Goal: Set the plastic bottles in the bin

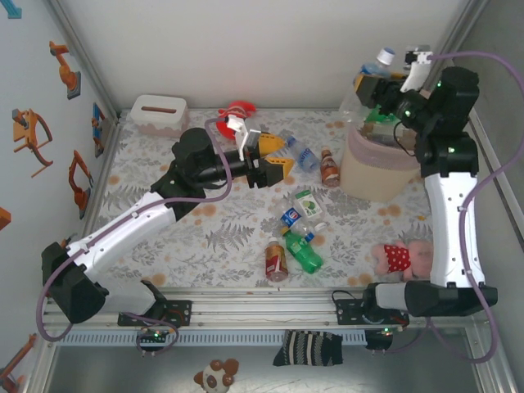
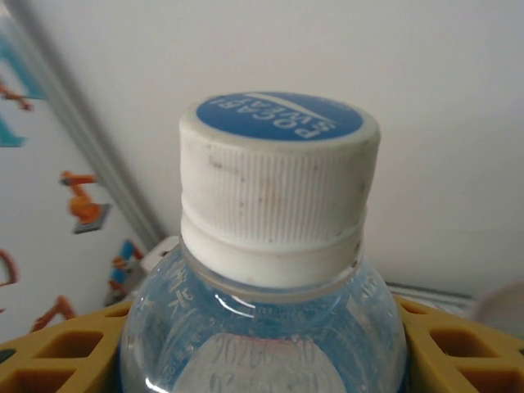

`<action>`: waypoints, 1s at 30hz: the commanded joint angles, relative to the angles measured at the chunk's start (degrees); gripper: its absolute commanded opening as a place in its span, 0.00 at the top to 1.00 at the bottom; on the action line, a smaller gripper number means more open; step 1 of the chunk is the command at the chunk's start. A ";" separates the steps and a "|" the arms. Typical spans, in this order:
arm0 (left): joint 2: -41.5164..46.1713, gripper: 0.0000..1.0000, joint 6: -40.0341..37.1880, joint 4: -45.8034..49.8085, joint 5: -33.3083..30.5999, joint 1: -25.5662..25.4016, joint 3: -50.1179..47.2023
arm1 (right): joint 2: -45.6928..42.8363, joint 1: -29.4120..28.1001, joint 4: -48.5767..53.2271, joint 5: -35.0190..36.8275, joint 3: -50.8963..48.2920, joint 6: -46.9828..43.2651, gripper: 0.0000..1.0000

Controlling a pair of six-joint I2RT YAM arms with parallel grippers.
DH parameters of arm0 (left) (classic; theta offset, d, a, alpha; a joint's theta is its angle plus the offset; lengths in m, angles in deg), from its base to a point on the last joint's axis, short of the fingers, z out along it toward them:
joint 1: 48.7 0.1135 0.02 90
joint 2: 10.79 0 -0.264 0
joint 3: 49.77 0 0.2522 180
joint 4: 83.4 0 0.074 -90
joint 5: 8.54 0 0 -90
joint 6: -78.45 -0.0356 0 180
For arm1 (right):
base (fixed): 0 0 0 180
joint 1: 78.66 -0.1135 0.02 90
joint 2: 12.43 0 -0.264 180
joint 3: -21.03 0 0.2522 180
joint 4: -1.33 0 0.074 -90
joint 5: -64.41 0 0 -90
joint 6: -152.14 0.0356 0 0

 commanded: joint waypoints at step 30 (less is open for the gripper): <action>0.94 0.27 -2.77 -0.35 -0.80 0.02 -2.97 | 28.36 9.94 37.24 40.06 20.86 -18.78 0.50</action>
